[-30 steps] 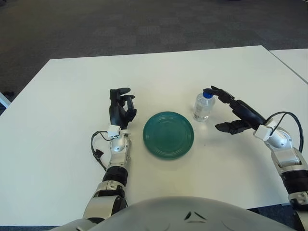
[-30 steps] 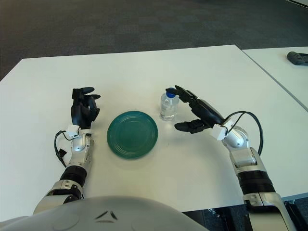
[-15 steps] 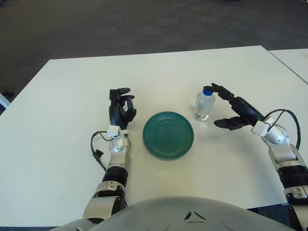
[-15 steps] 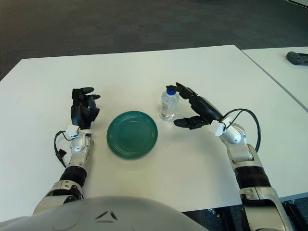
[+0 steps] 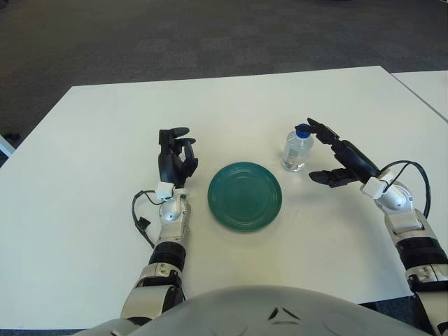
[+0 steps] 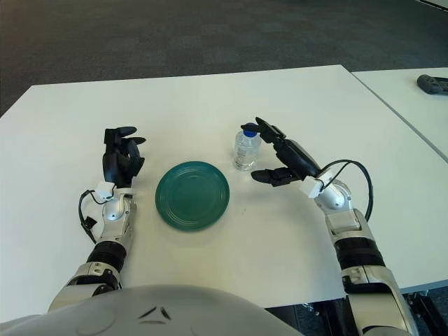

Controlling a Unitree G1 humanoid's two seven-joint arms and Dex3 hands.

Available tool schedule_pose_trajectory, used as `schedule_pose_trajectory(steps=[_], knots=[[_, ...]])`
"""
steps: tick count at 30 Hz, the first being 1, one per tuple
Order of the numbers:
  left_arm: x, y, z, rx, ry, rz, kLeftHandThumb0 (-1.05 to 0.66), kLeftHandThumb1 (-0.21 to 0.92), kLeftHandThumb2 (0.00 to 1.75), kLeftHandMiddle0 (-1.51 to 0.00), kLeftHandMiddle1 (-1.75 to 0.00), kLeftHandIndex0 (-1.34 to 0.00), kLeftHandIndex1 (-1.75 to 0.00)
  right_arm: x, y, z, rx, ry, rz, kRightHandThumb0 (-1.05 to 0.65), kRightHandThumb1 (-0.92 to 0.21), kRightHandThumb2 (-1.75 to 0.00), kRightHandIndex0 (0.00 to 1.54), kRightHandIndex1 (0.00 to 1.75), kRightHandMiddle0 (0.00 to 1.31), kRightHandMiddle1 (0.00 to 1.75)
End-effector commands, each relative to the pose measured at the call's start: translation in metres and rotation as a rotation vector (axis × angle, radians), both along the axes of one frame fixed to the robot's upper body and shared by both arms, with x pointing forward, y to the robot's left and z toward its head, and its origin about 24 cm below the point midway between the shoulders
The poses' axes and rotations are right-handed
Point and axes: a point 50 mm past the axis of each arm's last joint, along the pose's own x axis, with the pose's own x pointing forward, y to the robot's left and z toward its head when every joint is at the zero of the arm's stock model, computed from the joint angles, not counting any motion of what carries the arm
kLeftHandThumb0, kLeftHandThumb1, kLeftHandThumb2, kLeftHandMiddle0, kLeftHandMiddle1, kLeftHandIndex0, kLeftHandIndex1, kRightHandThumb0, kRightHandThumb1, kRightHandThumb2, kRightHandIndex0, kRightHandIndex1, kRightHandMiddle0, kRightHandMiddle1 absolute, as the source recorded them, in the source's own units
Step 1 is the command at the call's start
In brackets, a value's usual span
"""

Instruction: Put the bottle into the plate.

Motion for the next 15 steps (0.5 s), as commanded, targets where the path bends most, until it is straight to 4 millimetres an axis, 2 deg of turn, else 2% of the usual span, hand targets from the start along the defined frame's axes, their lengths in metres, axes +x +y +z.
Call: schedule_pose_trajectory(steps=[1,10,15], knots=[[-0.0145,0.0002,-0.0204,-0.032,0.091,0.014,-0.91,0.92,0.7,-0.18,-1.58,-0.15,-1.55,0.0039,0.0042,0.0045,0.007,-0.028,0.012,-1.05,-0.92,-0.62,0.31,0.02,0.0,0.76],[-0.0126,0.0013,-0.0214,-0.023,0.098,0.013,-0.9,0.92,0.7,-0.18,-1.6,-0.15,-1.56,0.0062,0.0025,0.0011,-0.001,0.001,0.004,-1.05,-0.92,-0.65,0.32,0.01,0.0,0.71],[-0.0119,0.0016,-0.022,-0.019,0.101,0.013,-0.91,0.92,0.71,-0.17,-1.62,-0.14,-1.57,0.0085,0.0039,-0.0004,-0.004,0.008,0.002,-1.05,-0.92,-0.64,0.33,0.01,0.0,0.77]])
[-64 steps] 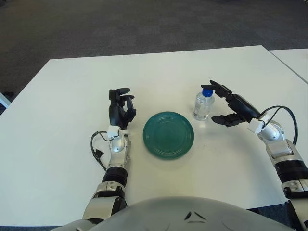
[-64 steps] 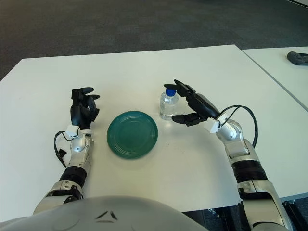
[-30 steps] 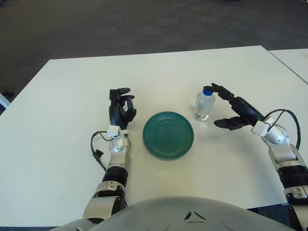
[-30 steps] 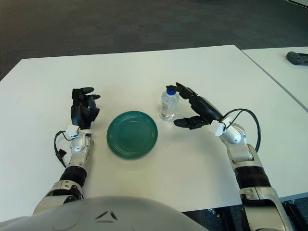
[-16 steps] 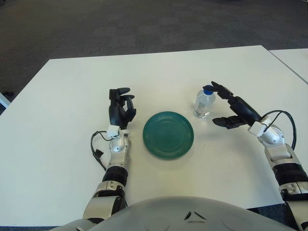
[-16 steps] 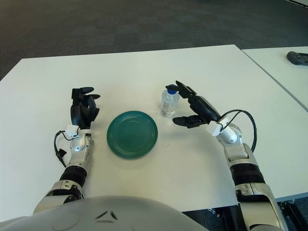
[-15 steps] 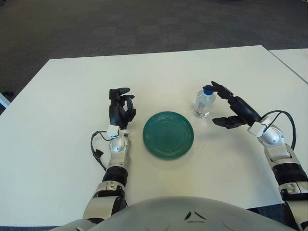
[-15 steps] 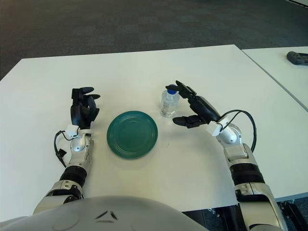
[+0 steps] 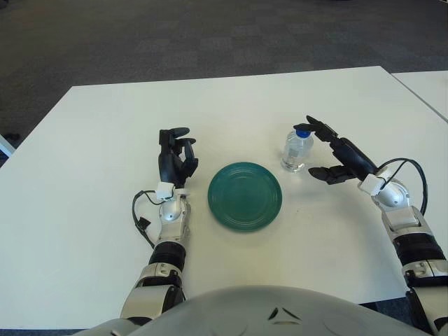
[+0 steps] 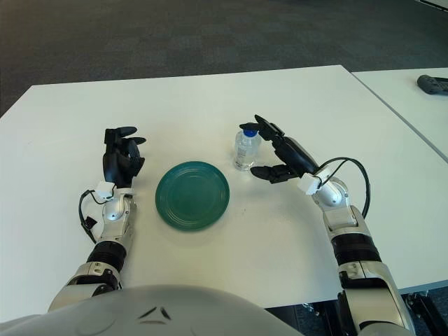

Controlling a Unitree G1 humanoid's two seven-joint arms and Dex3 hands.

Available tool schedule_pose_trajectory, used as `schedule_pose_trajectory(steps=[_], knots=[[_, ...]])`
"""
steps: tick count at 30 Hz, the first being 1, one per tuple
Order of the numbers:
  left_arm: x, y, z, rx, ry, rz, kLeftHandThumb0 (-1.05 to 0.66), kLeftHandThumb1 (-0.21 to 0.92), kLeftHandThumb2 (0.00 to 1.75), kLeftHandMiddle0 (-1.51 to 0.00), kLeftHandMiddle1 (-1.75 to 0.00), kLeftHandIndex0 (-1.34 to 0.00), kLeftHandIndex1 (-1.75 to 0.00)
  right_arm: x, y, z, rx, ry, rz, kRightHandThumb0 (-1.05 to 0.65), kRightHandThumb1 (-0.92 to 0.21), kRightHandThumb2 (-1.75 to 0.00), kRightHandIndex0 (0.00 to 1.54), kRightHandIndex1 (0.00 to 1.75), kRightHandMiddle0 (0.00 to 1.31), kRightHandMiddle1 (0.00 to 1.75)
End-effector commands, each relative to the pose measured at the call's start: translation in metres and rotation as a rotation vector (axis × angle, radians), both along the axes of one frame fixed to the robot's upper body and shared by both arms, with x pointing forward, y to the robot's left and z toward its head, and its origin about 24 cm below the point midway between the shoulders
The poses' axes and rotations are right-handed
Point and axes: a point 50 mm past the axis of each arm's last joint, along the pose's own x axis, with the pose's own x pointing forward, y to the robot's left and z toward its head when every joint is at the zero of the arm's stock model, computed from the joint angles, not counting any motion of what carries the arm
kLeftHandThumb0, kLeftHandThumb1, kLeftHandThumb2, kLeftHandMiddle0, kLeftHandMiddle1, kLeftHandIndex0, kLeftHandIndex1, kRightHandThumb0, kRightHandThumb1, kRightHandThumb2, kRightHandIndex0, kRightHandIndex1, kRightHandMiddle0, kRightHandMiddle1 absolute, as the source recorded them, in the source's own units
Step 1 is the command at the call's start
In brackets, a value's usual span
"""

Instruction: Put the bottle into the plate.

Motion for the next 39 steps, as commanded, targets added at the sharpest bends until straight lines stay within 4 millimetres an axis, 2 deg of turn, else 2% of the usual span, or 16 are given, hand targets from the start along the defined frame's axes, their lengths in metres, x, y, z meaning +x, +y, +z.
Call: schedule_pose_trajectory(steps=[1,8,21,32,39], knots=[[-0.014,0.002,-0.022,-0.019,0.098,0.016,-0.9,0.92,0.71,-0.17,-1.62,-0.14,-1.57,0.006,0.004,0.001,-0.01,-0.003,0.003,-1.05,-0.92,-0.64,0.33,0.01,0.0,0.78],[-0.013,0.002,-0.022,-0.028,0.091,0.004,-0.89,0.92,0.69,-0.16,-1.62,-0.16,-1.57,0.008,0.008,-0.001,0.005,-0.042,0.01,-1.05,-0.92,-0.64,0.34,0.01,0.0,0.8],[-0.012,0.003,-0.024,-0.036,0.109,0.001,-0.88,0.92,0.7,-0.16,-1.59,-0.16,-1.55,0.006,0.009,0.009,0.061,-0.087,0.031,-1.05,-0.92,-0.61,0.34,0.01,0.0,0.76],[-0.009,0.001,-0.024,-0.058,0.11,-0.011,-0.88,0.92,0.7,-0.18,-1.56,-0.14,-1.52,0.012,0.008,0.022,0.09,-0.126,0.024,-1.05,-0.92,-0.49,0.3,0.0,0.0,0.79],[-0.008,0.0,-0.023,-0.058,0.098,-0.016,-0.88,0.92,0.71,-0.18,-1.56,-0.15,-1.52,0.014,0.009,0.024,0.084,-0.15,0.024,-1.05,-0.92,-0.47,0.31,0.0,0.0,0.78]])
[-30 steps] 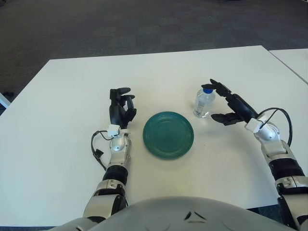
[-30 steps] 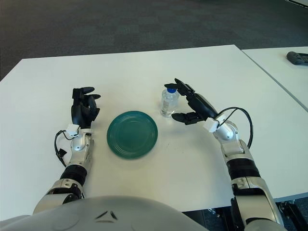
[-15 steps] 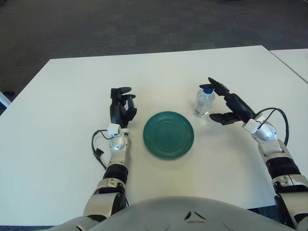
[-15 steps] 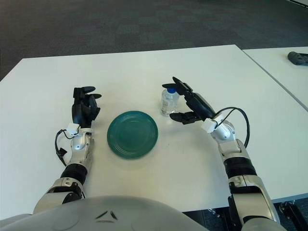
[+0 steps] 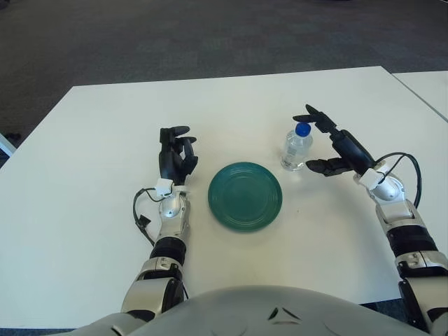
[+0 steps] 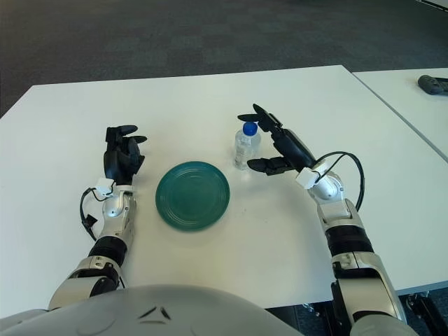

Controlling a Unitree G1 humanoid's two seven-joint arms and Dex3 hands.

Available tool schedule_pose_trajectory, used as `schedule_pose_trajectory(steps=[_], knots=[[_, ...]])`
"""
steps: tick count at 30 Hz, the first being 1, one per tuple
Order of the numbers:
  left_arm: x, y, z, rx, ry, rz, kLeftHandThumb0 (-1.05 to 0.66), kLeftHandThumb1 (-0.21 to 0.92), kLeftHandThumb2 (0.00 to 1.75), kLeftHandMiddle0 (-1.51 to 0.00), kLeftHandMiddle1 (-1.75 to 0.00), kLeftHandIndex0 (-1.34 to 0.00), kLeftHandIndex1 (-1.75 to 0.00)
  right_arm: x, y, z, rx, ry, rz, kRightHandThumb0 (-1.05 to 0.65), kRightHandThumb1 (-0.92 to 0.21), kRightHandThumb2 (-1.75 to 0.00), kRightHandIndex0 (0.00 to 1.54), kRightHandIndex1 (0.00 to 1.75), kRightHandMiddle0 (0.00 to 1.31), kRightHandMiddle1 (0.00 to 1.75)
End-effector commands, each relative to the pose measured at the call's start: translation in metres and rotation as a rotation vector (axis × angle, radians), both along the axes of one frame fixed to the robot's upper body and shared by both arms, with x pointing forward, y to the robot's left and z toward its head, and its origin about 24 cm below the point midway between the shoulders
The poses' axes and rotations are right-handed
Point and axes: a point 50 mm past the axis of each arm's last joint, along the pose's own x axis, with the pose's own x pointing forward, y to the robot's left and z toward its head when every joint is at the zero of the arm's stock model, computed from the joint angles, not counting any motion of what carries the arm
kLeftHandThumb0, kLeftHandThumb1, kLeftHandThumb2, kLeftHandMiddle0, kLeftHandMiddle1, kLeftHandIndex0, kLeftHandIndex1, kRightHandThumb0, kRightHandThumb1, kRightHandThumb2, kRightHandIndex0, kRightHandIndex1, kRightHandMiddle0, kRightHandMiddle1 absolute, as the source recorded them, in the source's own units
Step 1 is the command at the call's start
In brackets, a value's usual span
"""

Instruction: Put the bottle into the plate.

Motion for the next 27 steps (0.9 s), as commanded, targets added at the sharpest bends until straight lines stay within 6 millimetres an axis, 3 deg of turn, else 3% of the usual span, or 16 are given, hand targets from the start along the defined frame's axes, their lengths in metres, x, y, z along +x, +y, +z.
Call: schedule_pose_trajectory(steps=[1,27], knots=[[-0.015,-0.001,-0.021,-0.032,0.087,0.013,-0.88,0.92,0.71,-0.19,-1.56,-0.15,-1.52,0.004,0.001,0.007,0.011,-0.037,-0.001,-1.05,-0.92,-0.48,0.31,0.0,0.0,0.78],[-0.019,-0.005,-0.021,-0.026,0.091,0.014,-0.9,0.92,0.72,-0.16,-1.57,-0.16,-1.53,0.014,0.002,-0.003,-0.017,0.016,-0.023,-1.05,-0.92,-0.62,0.38,0.02,0.02,0.79]])
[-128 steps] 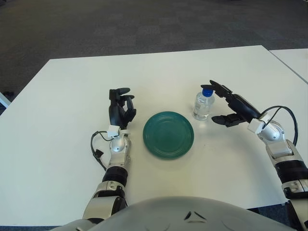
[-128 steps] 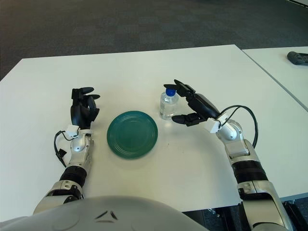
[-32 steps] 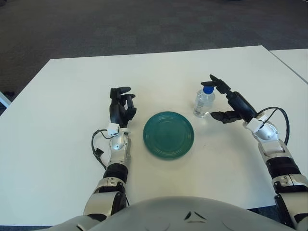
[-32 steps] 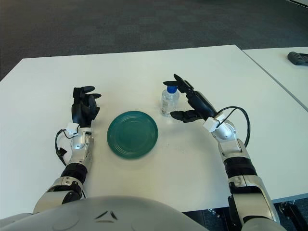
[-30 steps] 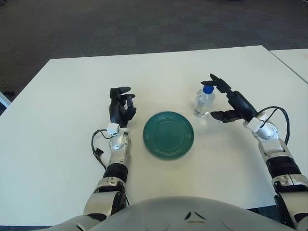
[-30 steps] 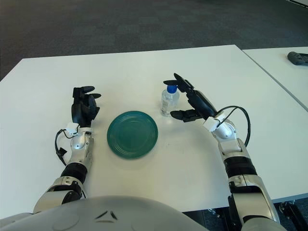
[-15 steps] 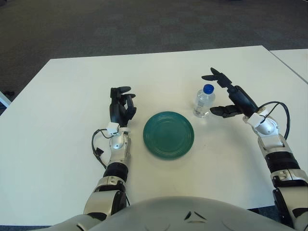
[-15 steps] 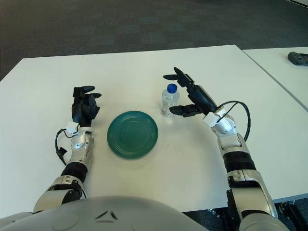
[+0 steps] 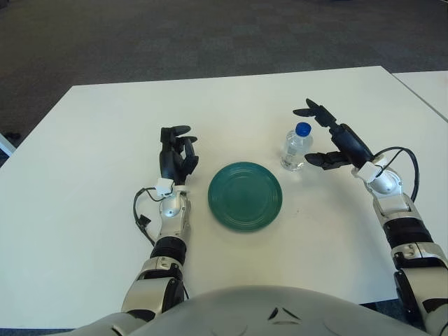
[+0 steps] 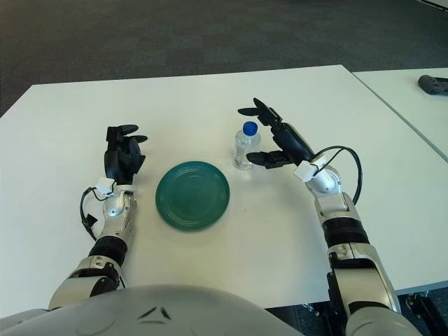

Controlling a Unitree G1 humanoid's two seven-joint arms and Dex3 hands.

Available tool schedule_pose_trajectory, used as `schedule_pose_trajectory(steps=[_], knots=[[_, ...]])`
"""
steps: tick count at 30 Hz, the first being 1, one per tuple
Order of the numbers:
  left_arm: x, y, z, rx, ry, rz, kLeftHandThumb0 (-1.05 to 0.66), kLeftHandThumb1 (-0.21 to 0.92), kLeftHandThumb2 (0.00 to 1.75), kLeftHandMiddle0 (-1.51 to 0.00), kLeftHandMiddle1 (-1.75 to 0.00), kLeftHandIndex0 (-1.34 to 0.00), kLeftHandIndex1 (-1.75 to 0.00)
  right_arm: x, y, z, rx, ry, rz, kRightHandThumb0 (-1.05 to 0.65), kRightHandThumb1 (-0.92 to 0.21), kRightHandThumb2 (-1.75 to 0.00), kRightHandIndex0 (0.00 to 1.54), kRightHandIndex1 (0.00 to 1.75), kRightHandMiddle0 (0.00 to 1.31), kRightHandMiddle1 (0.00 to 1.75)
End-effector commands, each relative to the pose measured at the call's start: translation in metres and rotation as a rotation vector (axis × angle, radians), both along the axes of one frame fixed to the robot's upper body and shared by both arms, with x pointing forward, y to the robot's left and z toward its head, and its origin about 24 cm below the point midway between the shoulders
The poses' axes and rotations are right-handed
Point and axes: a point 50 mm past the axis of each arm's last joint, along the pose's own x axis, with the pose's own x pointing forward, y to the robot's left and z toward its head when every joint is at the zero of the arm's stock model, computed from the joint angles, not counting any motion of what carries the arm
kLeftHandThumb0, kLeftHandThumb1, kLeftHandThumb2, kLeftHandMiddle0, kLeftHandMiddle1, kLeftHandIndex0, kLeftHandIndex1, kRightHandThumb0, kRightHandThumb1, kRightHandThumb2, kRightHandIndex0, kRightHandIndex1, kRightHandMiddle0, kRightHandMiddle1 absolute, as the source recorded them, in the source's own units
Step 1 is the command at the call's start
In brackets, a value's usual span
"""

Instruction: Put the bottle into the plate.

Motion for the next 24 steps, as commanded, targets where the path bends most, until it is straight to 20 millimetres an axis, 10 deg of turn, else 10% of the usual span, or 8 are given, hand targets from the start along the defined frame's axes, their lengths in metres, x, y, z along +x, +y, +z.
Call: schedule_pose_trajectory(steps=[1,24], knots=[[-0.017,-0.004,-0.022,-0.029,0.094,0.015,-0.9,0.92,0.72,-0.16,-1.57,-0.16,-1.53,0.006,0.002,-0.001,-0.018,0.006,-0.008,-1.05,-0.92,-0.63,0.38,0.02,0.02,0.8],[-0.023,-0.006,-0.024,-0.041,0.086,-0.005,-0.93,0.92,0.69,-0.16,-1.56,-0.2,-1.49,0.025,-0.001,-0.016,-0.052,0.119,-0.07,-1.05,-0.92,-0.49,0.37,0.0,0.0,0.81]])
